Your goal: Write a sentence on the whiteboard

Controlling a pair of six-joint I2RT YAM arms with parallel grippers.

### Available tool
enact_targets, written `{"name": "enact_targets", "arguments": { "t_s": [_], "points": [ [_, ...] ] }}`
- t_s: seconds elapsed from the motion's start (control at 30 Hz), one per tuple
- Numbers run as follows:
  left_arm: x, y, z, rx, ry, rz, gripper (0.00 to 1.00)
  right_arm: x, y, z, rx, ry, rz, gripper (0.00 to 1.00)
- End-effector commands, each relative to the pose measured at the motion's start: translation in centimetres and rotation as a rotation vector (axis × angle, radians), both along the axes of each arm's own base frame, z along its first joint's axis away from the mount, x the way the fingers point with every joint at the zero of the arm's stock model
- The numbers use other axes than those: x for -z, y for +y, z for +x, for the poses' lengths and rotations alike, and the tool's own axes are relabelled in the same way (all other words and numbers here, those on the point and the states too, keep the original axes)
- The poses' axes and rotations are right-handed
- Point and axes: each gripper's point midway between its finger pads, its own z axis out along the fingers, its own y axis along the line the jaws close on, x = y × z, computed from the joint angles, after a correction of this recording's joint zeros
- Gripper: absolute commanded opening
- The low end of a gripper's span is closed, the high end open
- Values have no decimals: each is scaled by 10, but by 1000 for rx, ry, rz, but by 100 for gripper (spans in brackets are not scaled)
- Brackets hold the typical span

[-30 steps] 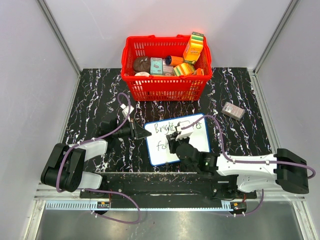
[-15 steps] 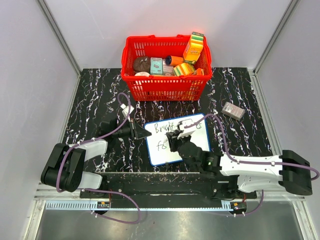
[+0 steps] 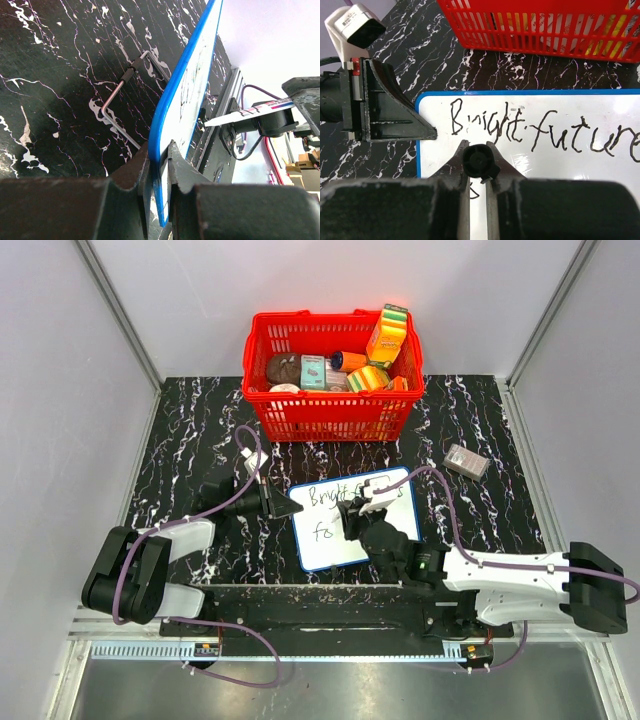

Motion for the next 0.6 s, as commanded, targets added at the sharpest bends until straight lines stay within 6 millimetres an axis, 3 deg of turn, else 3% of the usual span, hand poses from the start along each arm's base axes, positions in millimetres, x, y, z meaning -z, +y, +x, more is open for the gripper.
{"name": "enact_targets", "arguments": {
  "t_s": [0.0, 0.57],
  "points": [
    [22, 11, 18, -77, -52, 108, 0, 4, -8, 8, 58, -3, -1, 0],
    [22, 11, 19, -77, -52, 108, 0, 28, -14, 3, 54, 51, -9, 0]
  ]
}}
